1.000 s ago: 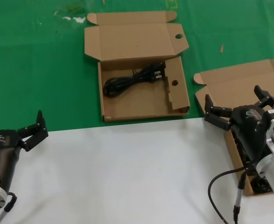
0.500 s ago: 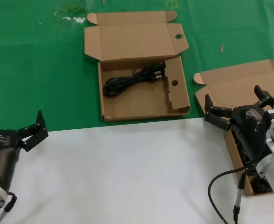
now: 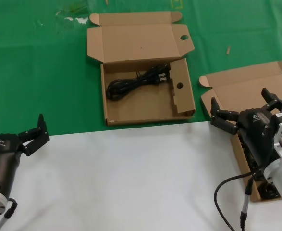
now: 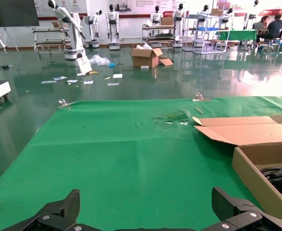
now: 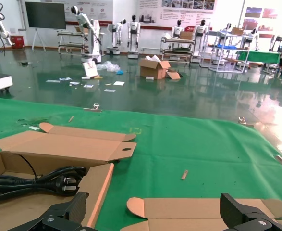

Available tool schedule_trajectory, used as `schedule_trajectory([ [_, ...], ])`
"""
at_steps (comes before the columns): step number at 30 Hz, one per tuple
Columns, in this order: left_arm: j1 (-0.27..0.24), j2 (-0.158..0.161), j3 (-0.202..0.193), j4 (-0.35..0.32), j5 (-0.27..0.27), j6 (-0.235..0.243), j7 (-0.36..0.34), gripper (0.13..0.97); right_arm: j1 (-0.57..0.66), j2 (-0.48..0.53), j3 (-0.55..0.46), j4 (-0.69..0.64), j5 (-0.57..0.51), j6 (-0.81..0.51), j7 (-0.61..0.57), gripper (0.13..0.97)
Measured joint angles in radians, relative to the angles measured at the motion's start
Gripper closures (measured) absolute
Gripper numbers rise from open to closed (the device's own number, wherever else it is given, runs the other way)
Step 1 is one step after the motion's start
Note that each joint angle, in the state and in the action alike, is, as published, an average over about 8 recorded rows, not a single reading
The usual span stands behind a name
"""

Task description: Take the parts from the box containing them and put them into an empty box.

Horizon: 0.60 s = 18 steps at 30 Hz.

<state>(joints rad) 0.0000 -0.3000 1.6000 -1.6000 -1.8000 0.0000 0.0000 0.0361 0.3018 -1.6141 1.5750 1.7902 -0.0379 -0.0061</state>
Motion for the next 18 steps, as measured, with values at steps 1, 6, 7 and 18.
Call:
schedule_trajectory([
  [1,0.0,0.0,0.0,0.0,0.0,0.0,0.0,0.132,0.0,0.0,0.0,0.0,0.0,0.0,0.0,0.129],
  [6,0.0,0.0,0.0,0.0,0.0,0.0,0.0,0.132,0.0,0.0,0.0,0.0,0.0,0.0,0.0,0.129],
  [7,0.0,0.0,0.0,0.0,0.0,0.0,0.0,0.132,0.0,0.0,0.0,0.0,0.0,0.0,0.0,0.129],
  [18,0.0,0.0,0.0,0.0,0.0,0.0,0.0,0.132,0.0,0.0,0.0,0.0,0.0,0.0,0.0,0.129],
])
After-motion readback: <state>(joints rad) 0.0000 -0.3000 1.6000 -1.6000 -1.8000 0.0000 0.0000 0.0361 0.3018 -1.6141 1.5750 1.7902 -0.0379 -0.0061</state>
